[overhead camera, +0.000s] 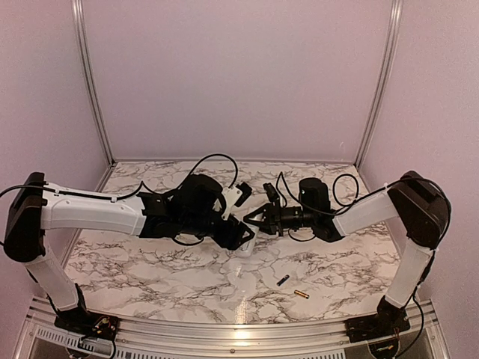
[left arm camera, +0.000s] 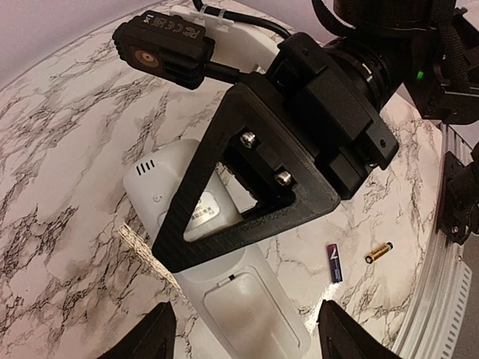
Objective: Load the batteries into the remote control
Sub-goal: Remove the battery cover from the remote control.
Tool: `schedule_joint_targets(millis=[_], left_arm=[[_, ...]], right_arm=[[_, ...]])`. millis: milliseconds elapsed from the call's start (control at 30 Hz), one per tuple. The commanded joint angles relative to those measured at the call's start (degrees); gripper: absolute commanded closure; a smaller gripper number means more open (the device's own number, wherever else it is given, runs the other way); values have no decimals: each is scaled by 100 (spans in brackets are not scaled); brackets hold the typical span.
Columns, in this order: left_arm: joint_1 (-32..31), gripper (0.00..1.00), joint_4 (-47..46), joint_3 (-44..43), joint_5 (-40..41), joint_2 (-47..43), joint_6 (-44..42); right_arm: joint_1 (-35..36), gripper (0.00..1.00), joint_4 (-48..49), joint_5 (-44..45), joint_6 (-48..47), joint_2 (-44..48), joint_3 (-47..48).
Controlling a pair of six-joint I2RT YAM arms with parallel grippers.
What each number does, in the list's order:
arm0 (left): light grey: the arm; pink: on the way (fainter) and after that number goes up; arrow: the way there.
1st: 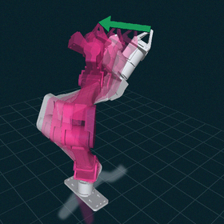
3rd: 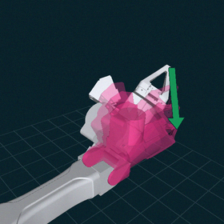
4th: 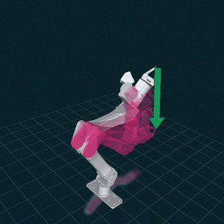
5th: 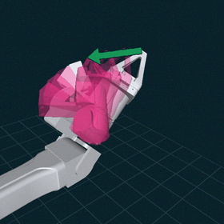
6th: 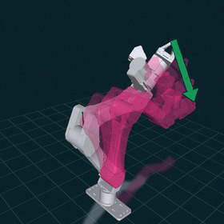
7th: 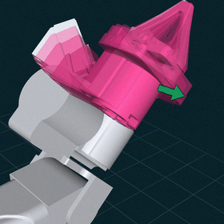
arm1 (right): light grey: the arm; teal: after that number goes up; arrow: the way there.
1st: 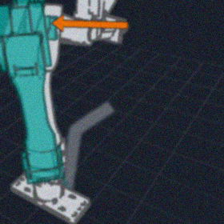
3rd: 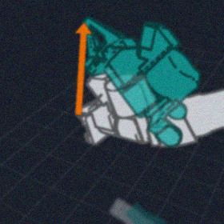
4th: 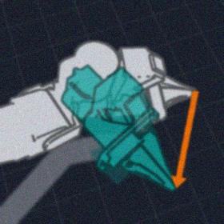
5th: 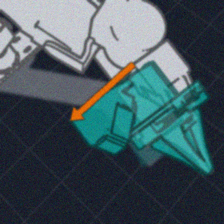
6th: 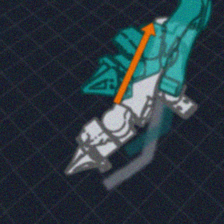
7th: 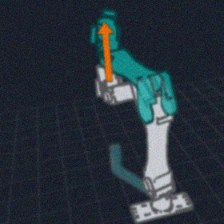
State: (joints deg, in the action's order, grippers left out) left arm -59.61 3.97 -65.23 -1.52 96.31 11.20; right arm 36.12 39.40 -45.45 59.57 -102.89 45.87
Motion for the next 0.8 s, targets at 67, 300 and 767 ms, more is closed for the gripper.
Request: schedule_joint_targets(millis=[67,300,767], left_arm=[[-6,33,330,-178,-113,294,104],[-15,45,539,-219,-84,409,-10],[139,82,473,-140,-453,352,136]], right_arm=[[-37,100,136,65,9,24,34],[-45,100,111,28,-1,46,70],[-121,100,136,-21,-9,146,-11]])
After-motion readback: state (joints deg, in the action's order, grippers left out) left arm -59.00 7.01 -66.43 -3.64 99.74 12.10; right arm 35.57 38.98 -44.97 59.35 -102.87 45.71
